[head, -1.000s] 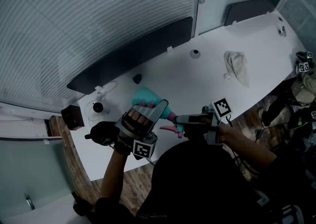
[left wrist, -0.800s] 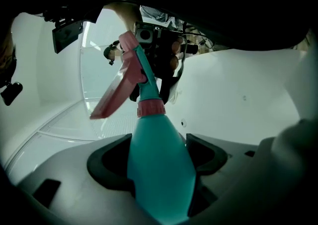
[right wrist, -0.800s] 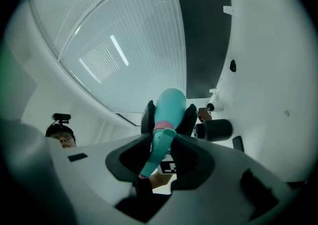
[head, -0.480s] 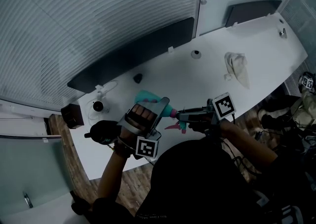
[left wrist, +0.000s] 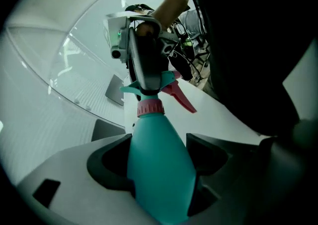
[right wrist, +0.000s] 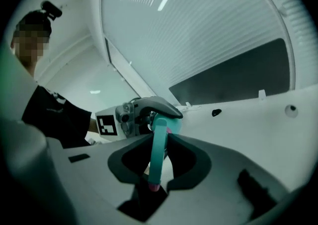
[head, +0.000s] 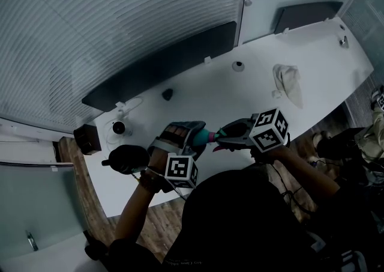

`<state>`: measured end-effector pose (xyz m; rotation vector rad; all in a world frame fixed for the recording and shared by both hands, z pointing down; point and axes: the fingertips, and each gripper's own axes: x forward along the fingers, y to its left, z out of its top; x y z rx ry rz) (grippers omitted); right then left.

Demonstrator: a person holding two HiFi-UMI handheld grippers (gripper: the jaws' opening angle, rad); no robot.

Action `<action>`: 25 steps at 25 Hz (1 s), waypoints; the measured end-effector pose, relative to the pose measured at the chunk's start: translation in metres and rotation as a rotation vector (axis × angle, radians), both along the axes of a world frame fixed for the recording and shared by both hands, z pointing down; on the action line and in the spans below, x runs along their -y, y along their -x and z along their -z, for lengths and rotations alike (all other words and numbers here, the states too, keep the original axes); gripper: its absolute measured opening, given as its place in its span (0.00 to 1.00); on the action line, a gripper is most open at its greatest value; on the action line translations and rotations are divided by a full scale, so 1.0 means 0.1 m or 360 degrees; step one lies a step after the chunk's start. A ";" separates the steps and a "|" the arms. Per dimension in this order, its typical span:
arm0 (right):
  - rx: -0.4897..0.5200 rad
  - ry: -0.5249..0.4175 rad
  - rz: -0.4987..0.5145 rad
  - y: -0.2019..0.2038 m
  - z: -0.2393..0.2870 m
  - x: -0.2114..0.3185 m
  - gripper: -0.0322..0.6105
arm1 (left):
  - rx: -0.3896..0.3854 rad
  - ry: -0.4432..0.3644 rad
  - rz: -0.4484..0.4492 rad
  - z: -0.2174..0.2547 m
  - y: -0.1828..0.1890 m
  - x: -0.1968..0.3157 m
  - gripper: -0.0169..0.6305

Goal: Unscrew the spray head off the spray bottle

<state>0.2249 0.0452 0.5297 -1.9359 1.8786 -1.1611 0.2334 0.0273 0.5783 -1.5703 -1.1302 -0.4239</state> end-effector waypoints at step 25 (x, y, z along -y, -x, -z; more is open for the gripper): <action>-0.1694 0.0931 0.0975 0.23 -0.56 0.02 0.19 | 0.1118 0.0132 0.0073 -0.65 0.48 0.01 0.56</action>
